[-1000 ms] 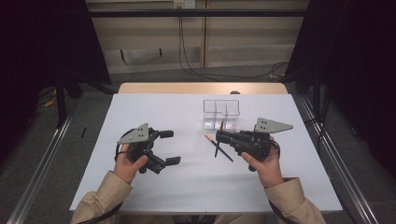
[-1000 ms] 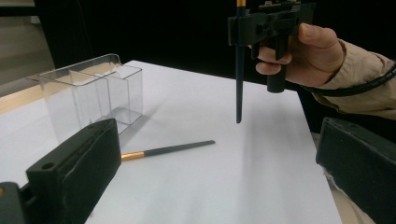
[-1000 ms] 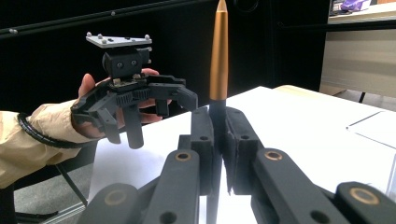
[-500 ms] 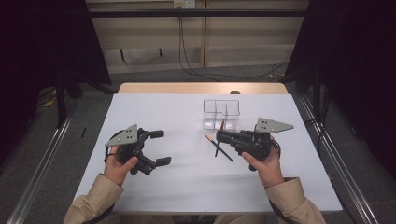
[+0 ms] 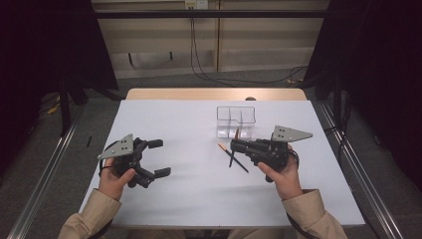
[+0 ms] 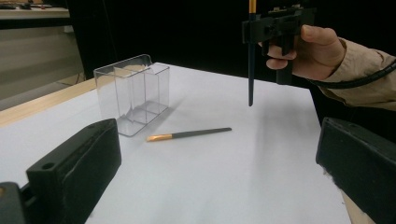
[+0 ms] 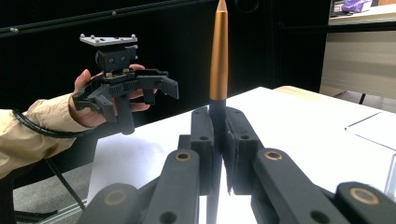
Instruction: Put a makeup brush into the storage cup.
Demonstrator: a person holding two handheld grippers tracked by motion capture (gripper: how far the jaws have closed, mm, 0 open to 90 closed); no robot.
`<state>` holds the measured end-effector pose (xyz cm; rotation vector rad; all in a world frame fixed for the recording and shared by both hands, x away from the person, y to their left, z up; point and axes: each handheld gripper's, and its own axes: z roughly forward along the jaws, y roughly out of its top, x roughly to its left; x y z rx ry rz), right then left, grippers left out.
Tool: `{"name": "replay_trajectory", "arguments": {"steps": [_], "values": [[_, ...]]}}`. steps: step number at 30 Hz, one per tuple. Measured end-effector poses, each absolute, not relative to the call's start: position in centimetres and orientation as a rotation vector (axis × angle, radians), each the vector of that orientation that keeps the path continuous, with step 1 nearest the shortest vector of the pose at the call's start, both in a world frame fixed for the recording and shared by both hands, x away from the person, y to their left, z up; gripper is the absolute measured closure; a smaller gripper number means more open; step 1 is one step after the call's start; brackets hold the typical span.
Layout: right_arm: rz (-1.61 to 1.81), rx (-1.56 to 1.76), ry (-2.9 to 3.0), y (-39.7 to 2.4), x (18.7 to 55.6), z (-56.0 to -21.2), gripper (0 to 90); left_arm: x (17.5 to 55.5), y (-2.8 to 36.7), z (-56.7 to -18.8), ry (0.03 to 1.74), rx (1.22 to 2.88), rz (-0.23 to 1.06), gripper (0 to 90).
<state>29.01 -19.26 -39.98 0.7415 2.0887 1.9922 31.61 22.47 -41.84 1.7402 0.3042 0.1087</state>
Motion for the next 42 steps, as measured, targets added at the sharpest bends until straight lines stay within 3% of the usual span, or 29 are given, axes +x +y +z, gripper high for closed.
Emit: {"name": "replay_trajectory", "arguments": {"steps": [42], "values": [[1.967, 0.725, 2.099, -19.3, 29.0, -40.0, 83.2, 30.8, 25.9, -42.2, 0.349, 1.730, 0.160, 0.0]]}}
